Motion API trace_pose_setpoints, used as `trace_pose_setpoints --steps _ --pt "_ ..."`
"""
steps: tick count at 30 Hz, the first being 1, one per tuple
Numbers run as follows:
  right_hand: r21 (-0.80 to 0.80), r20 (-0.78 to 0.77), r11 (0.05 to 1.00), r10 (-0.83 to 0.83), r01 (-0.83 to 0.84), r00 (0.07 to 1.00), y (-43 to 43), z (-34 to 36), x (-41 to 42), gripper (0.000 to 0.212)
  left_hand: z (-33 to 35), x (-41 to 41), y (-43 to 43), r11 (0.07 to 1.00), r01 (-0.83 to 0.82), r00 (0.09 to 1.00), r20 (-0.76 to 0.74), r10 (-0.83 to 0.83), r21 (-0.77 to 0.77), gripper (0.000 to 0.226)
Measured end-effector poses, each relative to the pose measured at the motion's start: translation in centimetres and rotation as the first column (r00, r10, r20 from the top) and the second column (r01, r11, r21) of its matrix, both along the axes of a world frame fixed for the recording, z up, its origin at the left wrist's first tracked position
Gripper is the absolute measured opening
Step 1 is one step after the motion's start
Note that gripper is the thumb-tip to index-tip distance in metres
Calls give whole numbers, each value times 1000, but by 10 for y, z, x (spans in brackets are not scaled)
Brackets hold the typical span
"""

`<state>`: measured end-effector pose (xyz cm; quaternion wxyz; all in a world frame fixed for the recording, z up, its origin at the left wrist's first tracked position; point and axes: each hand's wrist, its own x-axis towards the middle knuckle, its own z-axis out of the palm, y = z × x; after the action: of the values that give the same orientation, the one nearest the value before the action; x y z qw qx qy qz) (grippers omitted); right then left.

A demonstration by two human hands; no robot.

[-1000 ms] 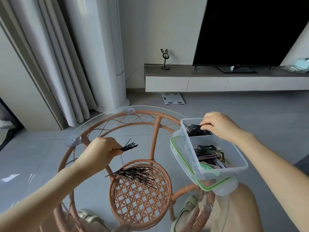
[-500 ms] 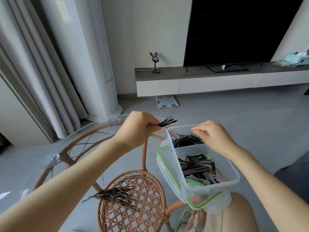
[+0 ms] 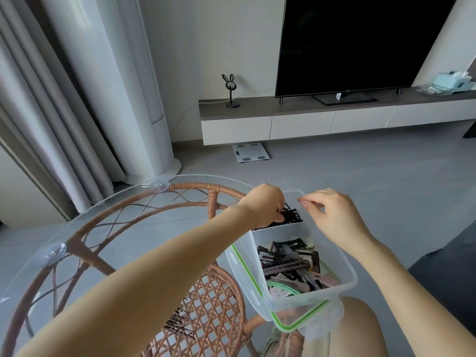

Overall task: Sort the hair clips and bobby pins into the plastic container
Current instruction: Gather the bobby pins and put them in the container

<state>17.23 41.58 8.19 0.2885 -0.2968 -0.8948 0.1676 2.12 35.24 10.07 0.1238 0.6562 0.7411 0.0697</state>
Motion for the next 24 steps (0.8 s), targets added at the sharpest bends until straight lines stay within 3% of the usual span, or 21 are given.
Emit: trace_pose_setpoints --steps 3,10,12,14,17,21,24 --pt "-9 -11 1000 -3 3 1000 -4 4 1 15 6 -6 -8 1000 -23 971 237 23 -3 43" --pt "-5 -94 998 66 -67 993 -53 26 -6 13 26 -40 -51 934 -269 893 425 149 236 18" --pt "-36 -103 984 168 -173 980 -81 29 -10 13 27 -56 -79 918 -318 899 382 212 238 18" --pt "-101 -47 952 286 -289 957 -114 24 -16 19 23 -74 -115 922 -334 933 210 293 198 20" --pt "-193 145 905 409 -379 901 -156 -2 -28 53 5 -96 -178 894 -444 895 -11 445 56 26" --pt "-107 443 928 365 -356 819 -182 -46 -47 88 -35 -108 -255 767 -632 774 -146 616 -112 41" --pt "-79 484 940 328 -332 812 -183 -62 -66 102 -60 -108 -288 788 -593 805 -107 583 -167 61"
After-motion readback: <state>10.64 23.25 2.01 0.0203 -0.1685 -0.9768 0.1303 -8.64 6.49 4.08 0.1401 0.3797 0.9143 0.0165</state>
